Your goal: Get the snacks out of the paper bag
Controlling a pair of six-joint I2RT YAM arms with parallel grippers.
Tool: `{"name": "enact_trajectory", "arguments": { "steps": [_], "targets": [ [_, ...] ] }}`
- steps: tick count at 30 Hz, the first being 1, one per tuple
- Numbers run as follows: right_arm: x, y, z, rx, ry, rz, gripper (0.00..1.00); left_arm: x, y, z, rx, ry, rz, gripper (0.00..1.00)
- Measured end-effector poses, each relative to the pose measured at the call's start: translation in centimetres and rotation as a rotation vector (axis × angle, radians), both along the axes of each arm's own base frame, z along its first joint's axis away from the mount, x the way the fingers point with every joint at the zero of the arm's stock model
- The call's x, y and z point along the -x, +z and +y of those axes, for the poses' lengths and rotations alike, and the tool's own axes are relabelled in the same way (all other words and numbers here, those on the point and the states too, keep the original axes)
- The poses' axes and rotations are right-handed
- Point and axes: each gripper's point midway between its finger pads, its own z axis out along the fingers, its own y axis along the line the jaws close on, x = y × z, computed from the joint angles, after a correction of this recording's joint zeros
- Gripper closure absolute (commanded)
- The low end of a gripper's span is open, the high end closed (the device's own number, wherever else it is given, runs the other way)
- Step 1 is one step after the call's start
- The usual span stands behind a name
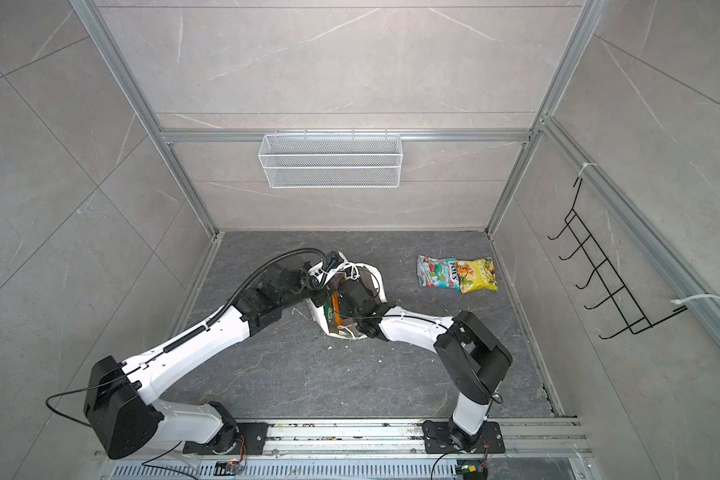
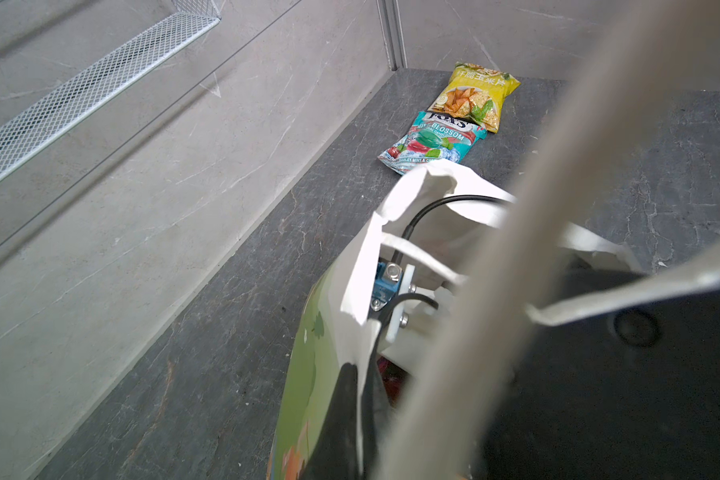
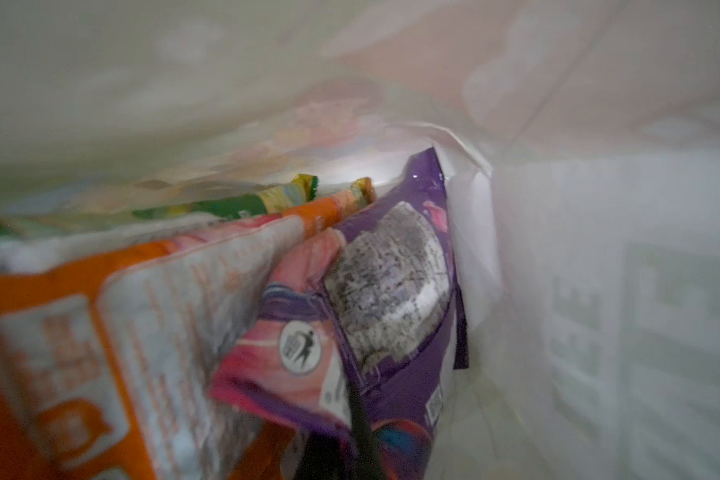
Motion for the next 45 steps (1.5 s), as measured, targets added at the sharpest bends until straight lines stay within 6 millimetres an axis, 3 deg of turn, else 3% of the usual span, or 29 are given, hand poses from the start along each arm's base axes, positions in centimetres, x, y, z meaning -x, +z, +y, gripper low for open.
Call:
{"name": "enact_trajectory", "arguments": {
  "steps": [10, 45],
  "targets": [
    [0.9, 1.7, -0.6, -0.002, 0.029, -0.024, 1.0, 0.1, 0.2, -0.2, 0.006, -0.005, -0.005, 1.0],
    [7.4, 14.7, -0.3, -0.198, 0.375, -0.283, 1.0, -0.7, 0.2, 0.2, -0.003, 0.044, -0.031, 1.0]
  ]
}}
